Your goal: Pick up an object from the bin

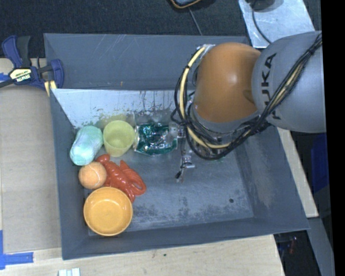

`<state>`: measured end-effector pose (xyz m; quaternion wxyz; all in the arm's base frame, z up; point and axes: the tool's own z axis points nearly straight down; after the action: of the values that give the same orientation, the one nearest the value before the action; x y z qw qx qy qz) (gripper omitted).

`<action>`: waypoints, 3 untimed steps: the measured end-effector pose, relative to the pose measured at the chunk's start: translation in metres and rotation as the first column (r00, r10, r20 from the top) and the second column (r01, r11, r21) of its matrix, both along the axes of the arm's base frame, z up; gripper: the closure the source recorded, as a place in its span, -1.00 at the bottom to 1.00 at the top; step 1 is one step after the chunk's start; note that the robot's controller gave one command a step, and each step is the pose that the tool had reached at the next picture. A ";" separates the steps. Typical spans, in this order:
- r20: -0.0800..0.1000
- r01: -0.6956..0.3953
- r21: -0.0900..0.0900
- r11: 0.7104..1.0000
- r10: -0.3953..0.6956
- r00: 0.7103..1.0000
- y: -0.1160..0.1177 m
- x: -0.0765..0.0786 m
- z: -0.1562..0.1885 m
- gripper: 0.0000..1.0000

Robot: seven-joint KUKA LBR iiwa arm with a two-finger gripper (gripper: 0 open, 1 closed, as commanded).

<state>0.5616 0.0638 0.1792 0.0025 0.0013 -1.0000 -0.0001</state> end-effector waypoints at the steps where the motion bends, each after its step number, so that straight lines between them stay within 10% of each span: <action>1: 0.008 0.003 0.000 1.000 -0.003 1.000 0.000 0.002 0.005 -1.00; 2: 0.019 0.034 0.002 0.999 -0.034 0.999 0.015 0.060 -0.104 -1.00; 3: 0.018 0.048 0.003 0.999 -0.048 0.999 0.030 0.062 -0.051 -1.00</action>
Offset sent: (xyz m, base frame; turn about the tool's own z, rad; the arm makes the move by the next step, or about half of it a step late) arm 0.0559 0.0157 -0.1092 0.0345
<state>0.6236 0.0934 0.1285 -0.0067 -0.0227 -0.9997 -0.0012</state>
